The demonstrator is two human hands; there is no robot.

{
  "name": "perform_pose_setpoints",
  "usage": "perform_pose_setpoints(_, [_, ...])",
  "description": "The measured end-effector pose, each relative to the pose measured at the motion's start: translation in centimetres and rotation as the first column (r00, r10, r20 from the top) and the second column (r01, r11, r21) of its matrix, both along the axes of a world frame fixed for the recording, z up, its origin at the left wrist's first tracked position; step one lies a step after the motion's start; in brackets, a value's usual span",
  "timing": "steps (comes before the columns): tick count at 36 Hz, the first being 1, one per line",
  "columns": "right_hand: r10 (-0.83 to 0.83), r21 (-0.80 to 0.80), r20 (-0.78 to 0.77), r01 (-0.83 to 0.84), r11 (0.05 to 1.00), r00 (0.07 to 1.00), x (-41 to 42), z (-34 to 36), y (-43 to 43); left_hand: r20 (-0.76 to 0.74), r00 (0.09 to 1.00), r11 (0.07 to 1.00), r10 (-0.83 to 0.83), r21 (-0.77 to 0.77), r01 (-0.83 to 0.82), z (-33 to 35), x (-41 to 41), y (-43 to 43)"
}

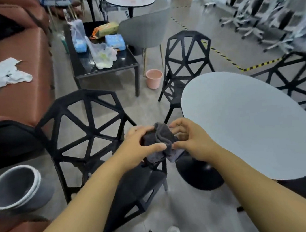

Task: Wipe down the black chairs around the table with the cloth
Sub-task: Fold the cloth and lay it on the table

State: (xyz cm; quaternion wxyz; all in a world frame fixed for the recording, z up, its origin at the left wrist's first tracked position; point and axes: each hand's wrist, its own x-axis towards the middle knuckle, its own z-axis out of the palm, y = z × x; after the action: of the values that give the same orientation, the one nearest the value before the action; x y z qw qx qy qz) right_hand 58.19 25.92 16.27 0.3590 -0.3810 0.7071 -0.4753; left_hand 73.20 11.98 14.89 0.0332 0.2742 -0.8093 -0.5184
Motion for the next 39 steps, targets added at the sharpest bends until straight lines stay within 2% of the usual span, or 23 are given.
perform_pose_setpoints(3, [0.029,-0.017,-0.027,-0.029,0.999,0.999,-2.1,1.1,1.5,0.006,0.999,0.997,-0.041,-0.065,0.041,1.0,-2.7,0.5])
perform_pose_setpoints(7, [0.011,-0.034,-0.048,-0.012,0.999,0.999,-4.8,1.8,3.0,-0.081,0.991,0.992,-0.11,0.052,0.114,2.2,-6.1,1.5])
perform_pose_setpoints(8, [0.001,-0.035,-0.055,-0.003,0.999,0.998,-5.5,1.7,3.4,-0.086,0.99,0.993,-0.112,0.038,0.116,2.4,-7.0,1.8])
perform_pose_setpoints(13, [-0.096,-0.011,-0.128,0.095,0.995,0.987,-8.4,1.5,4.9,-0.065,0.996,0.989,-0.056,-0.144,0.046,3.1,-11.1,3.9])
perform_pose_setpoints(18, [-0.173,0.025,-0.185,0.181,0.983,0.967,-10.7,2.2,6.5,-0.093,0.996,0.989,-0.002,-0.145,-0.012,3.8,-14.8,5.8])
perform_pose_setpoints(22, [-0.13,-0.024,0.0,0.13,0.991,0.992,-12.3,3.6,8.4,-0.137,0.989,0.995,0.049,-0.075,-0.059,4.5,-17.6,6.5])
perform_pose_setpoints(23, [-0.123,-0.039,-0.005,0.123,0.992,0.992,-12.7,3.9,8.8,-0.145,0.988,0.996,0.049,-0.073,-0.06,4.8,-18.4,6.8])
perform_pose_setpoints(25, [-0.156,-0.049,-0.096,0.152,0.987,0.983,-13.4,4.3,9.2,-0.173,0.984,0.996,0.038,-0.071,-0.051,5.3,-19.8,7.3])
perform_pose_setpoints(30, [-0.373,-0.068,-0.256,0.369,0.927,0.892,-16.1,4.7,10.0,-0.228,0.972,0.995,-0.054,-0.099,0.032,6.7,-22.6,8.3])
perform_pose_setpoints(35, [-0.501,-0.042,-0.4,0.531,0.846,0.767,-18.8,5.1,11.4,-0.191,0.972,0.961,-0.137,-0.265,0.083,6.9,-24.5,7.3])
perform_pose_setpoints(39, [-0.502,0.01,-0.433,0.561,0.828,0.748,-20.3,5.9,12.1,-0.104,0.962,0.902,-0.251,-0.385,0.194,6.9,-26.0,6.3])
